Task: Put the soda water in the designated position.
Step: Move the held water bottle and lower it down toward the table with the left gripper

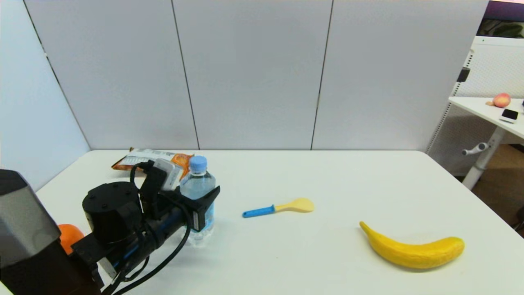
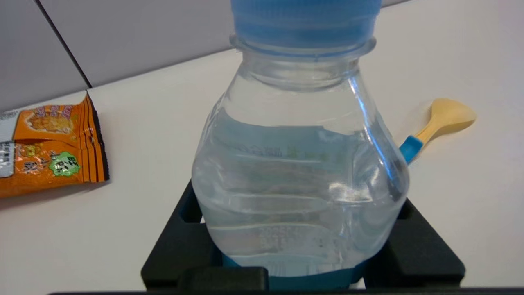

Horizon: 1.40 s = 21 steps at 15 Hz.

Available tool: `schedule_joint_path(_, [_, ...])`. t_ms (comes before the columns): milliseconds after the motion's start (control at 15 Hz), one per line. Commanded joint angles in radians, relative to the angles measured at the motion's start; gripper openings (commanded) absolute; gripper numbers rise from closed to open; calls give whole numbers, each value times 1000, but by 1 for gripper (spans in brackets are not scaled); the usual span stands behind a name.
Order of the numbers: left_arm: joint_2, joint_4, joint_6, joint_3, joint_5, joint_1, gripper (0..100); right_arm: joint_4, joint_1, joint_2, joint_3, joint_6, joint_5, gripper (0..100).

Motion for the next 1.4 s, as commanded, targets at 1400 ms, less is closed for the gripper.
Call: schedule_joint_path(1400, [76, -71, -19, -72, 1, 49, 0, -1, 0, 1, 0, -1, 1, 100])
